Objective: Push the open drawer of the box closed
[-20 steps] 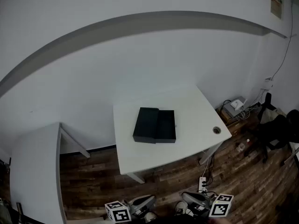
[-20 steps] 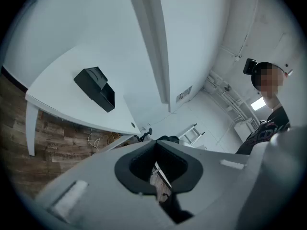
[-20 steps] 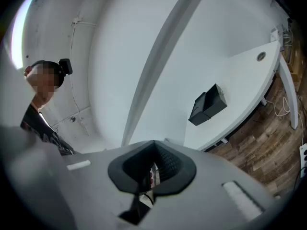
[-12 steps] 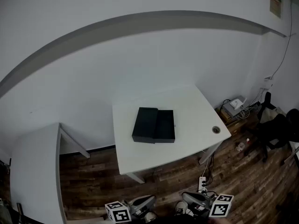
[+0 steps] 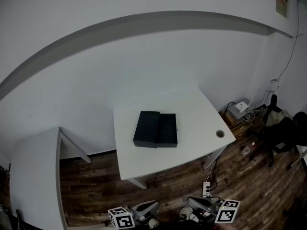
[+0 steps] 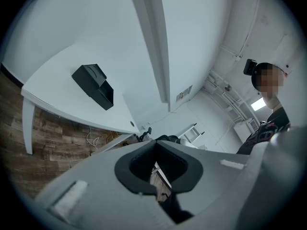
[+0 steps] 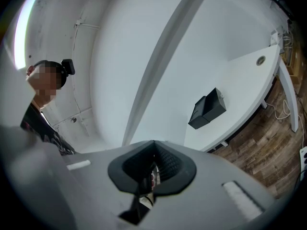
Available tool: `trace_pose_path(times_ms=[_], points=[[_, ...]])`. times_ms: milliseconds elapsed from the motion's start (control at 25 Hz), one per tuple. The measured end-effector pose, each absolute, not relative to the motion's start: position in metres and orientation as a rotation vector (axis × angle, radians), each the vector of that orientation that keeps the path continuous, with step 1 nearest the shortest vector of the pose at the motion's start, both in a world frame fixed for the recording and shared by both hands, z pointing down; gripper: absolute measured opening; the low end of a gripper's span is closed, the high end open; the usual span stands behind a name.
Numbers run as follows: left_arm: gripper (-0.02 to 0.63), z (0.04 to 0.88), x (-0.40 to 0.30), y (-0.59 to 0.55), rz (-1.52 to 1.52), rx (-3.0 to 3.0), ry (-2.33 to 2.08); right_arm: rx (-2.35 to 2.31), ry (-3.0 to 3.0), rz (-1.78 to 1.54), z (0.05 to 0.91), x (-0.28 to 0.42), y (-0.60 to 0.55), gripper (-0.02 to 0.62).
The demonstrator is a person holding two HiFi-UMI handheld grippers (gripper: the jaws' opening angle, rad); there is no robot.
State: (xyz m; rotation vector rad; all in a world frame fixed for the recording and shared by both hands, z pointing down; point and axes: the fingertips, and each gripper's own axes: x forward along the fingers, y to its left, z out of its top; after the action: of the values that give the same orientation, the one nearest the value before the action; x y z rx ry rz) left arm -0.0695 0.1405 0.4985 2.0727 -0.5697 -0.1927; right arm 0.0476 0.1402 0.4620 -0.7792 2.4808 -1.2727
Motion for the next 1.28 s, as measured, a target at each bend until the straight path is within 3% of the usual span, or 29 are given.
trace_pose_path(times_ms=[1280], points=[[0.003, 0.504, -0.035, 0.090, -0.230, 2.041, -0.831, -0.654, 2.441, -1.345, 0.471, 0.139, 0.097, 0.005]])
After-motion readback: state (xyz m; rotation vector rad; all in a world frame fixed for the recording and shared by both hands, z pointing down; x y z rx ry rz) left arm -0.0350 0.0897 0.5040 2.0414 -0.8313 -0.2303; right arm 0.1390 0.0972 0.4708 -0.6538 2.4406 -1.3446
